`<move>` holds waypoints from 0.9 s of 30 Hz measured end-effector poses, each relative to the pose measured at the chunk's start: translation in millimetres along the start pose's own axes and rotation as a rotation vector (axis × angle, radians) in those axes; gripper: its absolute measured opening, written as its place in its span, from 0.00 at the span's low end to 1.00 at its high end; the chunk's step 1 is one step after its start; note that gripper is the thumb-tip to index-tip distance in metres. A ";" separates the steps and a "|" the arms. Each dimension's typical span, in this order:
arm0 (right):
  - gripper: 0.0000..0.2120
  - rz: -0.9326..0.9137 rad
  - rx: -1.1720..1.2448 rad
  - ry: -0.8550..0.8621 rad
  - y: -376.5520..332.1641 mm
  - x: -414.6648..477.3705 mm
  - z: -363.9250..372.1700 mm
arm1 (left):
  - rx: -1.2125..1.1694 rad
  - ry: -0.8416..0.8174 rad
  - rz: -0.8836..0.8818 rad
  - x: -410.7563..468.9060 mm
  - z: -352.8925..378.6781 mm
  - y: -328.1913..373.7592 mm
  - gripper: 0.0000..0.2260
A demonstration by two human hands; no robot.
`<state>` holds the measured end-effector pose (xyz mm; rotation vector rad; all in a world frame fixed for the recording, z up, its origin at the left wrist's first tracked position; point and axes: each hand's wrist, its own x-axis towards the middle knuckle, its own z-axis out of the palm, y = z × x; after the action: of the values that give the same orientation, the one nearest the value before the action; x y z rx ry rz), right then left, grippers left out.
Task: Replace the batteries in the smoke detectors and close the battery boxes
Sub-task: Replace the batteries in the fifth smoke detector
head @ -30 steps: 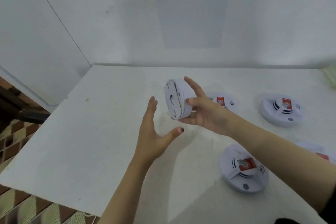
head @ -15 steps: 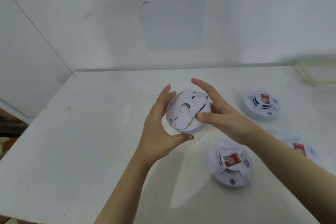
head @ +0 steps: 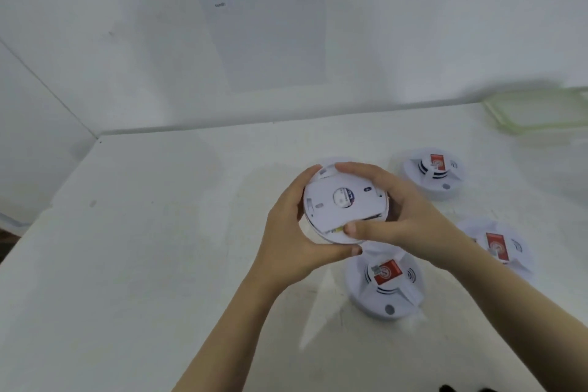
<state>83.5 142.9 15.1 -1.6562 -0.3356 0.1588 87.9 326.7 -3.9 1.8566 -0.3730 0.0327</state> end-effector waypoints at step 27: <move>0.35 0.031 -0.518 -0.353 -27.9 -40.5 -72.5 | 0.049 -0.109 -0.005 -25.0 43.7 30.6 0.44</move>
<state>63.4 64.0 47.3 -2.1478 -0.6599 0.4172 48.8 283.7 5.3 1.9125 -0.4472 -0.0637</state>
